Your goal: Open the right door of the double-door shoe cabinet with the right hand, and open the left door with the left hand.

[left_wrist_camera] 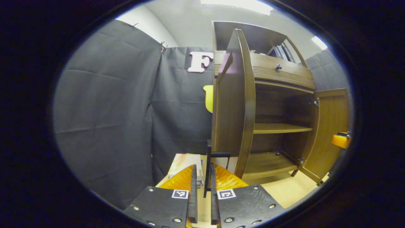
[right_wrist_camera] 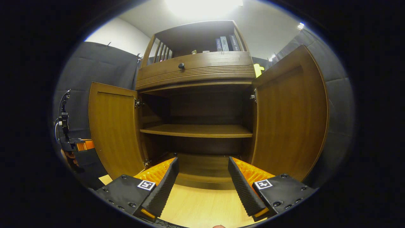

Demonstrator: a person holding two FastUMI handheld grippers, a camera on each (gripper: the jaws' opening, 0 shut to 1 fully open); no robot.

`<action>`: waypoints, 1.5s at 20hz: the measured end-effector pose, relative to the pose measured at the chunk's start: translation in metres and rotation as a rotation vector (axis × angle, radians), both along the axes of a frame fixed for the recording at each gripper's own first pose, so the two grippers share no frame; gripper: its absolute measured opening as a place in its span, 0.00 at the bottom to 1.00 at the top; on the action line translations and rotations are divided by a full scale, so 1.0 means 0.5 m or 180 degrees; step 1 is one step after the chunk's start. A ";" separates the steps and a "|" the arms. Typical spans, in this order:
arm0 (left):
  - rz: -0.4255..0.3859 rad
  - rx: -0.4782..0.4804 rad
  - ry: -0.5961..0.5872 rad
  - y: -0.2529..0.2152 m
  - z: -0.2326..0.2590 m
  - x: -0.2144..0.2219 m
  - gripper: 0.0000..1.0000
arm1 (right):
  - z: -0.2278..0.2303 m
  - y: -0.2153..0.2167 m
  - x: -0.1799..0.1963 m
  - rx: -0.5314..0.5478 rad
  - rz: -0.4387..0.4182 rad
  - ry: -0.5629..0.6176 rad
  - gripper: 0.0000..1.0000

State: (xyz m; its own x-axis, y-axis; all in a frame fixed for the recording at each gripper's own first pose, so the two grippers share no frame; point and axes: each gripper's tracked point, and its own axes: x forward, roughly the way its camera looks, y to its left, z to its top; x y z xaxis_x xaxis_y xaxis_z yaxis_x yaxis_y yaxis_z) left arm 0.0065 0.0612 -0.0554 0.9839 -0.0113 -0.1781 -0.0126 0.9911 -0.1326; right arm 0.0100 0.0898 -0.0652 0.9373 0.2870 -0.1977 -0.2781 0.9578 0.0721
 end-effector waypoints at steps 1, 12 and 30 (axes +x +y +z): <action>-0.0027 -0.0001 -0.0002 0.013 -0.003 0.001 0.18 | -0.002 0.007 -0.002 0.0001 -0.0010 0.0000 0.98; 0.0080 0.0042 -0.0110 0.092 0.030 -0.072 0.19 | 0.019 -0.005 -0.058 -0.0018 -0.0178 -0.0182 0.99; -0.0231 0.0307 -0.0456 -0.120 0.195 -0.373 0.19 | 0.058 -0.218 -0.274 -0.0236 -0.0316 -0.0361 0.98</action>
